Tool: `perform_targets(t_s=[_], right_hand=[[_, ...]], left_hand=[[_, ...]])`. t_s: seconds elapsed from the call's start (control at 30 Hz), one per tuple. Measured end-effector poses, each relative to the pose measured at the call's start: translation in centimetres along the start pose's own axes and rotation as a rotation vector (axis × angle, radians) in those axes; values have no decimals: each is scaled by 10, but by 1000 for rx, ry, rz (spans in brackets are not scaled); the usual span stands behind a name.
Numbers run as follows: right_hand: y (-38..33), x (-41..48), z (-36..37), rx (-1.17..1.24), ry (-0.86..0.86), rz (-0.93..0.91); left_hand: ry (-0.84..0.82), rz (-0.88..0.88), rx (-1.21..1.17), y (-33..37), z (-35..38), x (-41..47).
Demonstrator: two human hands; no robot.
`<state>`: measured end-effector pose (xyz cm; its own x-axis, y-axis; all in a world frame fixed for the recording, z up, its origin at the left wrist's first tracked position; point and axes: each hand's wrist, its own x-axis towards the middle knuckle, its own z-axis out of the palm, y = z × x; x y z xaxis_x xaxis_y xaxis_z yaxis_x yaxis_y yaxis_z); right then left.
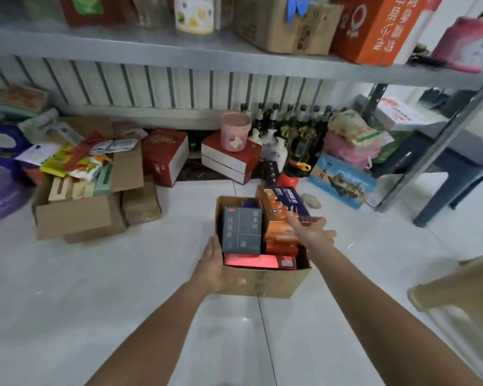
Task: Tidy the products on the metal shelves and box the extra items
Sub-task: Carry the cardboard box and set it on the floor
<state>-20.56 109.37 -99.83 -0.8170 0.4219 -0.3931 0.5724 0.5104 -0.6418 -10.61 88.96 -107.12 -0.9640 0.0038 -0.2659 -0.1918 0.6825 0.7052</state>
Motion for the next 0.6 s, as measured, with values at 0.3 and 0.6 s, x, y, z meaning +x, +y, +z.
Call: perform_targets(t_s=[0.3, 0.6], right_hand=[[110, -2, -15, 48, -501, -341], [106, 4, 23, 153, -531, -373]], left_hand=[[3, -135, -53, -6, 3, 11], [62, -68, -383, -18, -17, 8]])
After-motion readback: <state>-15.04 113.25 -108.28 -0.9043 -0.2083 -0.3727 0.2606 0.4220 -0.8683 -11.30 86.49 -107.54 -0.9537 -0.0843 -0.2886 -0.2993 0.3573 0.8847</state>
